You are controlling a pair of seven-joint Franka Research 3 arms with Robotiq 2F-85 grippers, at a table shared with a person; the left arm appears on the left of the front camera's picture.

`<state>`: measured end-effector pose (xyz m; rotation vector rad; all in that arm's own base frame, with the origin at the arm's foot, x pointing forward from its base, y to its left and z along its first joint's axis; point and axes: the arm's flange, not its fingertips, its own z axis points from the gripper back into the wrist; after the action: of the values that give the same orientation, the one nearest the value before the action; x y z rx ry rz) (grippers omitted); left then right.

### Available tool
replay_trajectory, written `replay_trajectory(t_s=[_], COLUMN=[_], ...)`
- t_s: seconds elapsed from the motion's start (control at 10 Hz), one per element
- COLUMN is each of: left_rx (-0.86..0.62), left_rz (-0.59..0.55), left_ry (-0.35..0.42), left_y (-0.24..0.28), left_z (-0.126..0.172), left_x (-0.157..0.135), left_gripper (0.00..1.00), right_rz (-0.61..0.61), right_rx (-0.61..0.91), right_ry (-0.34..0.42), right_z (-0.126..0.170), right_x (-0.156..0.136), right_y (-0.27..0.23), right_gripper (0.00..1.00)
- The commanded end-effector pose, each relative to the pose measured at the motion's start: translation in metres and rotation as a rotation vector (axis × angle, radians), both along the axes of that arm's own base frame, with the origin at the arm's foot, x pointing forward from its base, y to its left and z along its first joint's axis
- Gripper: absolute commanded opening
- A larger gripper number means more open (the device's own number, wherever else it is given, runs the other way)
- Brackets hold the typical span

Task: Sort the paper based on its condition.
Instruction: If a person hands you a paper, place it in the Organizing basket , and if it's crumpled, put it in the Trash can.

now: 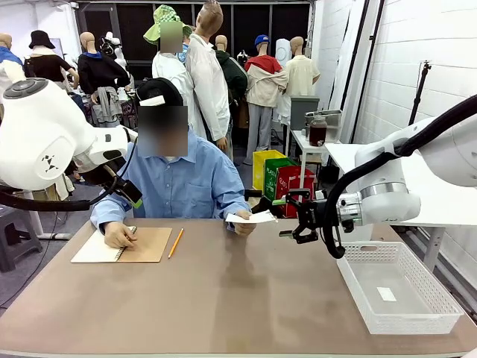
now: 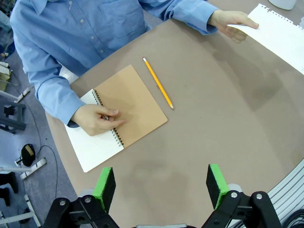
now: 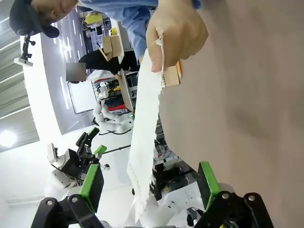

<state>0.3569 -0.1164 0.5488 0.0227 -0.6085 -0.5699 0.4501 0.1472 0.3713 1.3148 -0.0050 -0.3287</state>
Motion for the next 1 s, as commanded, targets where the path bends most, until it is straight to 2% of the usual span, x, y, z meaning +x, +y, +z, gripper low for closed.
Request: replay_trajectory(t_s=[0.0,0.2,0.4,0.8,0.9], left_rx=[-0.003,-0.003,-0.003,-0.003,-0.003], left_rz=[0.000,0.000,0.000,0.000,0.000], left_ry=[0.000,0.000,0.000,0.000,0.000], left_y=[0.0005,0.0005,0.0005,0.0005,0.0005], left_z=[0.0003,0.0003,0.0003,0.0003,0.0003], left_x=[0.0001,0.0001,0.0001,0.0001,0.0001], left_gripper=[1.00,1.00,1.00,1.00,1.00], right_rz=[0.038,0.030,0.030,0.031,0.026], right_rx=[0.032,0.036,0.053,0.052,0.046], right_ry=[0.044,0.059,0.072,0.075,0.073], right_z=[-0.0002,-0.0022,-0.0050,-0.0036,-0.0026], right_x=[0.0131,0.0143,0.0163,0.0151,0.0138], right_y=[-0.0010,-0.0018,-0.0013,-0.0020,-0.0046], right_gripper=[1.00,1.00,0.66,0.66,0.58])
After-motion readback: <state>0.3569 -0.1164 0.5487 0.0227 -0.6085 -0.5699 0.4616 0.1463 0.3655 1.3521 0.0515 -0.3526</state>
